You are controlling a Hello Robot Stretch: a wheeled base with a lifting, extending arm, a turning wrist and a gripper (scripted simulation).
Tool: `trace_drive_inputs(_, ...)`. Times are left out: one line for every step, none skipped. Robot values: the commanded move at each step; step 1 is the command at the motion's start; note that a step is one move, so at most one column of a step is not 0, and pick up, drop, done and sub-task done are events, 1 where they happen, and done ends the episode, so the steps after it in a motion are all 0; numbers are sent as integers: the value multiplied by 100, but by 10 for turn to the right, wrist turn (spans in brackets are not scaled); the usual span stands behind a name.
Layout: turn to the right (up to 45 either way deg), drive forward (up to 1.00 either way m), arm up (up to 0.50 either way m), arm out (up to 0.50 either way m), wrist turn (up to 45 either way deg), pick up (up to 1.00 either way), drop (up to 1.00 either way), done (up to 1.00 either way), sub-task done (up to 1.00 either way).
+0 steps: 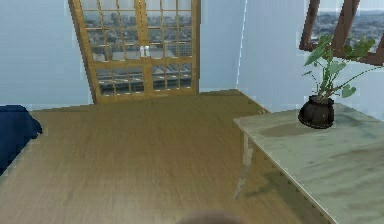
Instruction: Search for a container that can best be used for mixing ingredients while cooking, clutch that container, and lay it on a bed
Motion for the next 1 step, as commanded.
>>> trace_drive_inputs(-450, 0, 0, 0, 0, 0, 0, 0, 0)
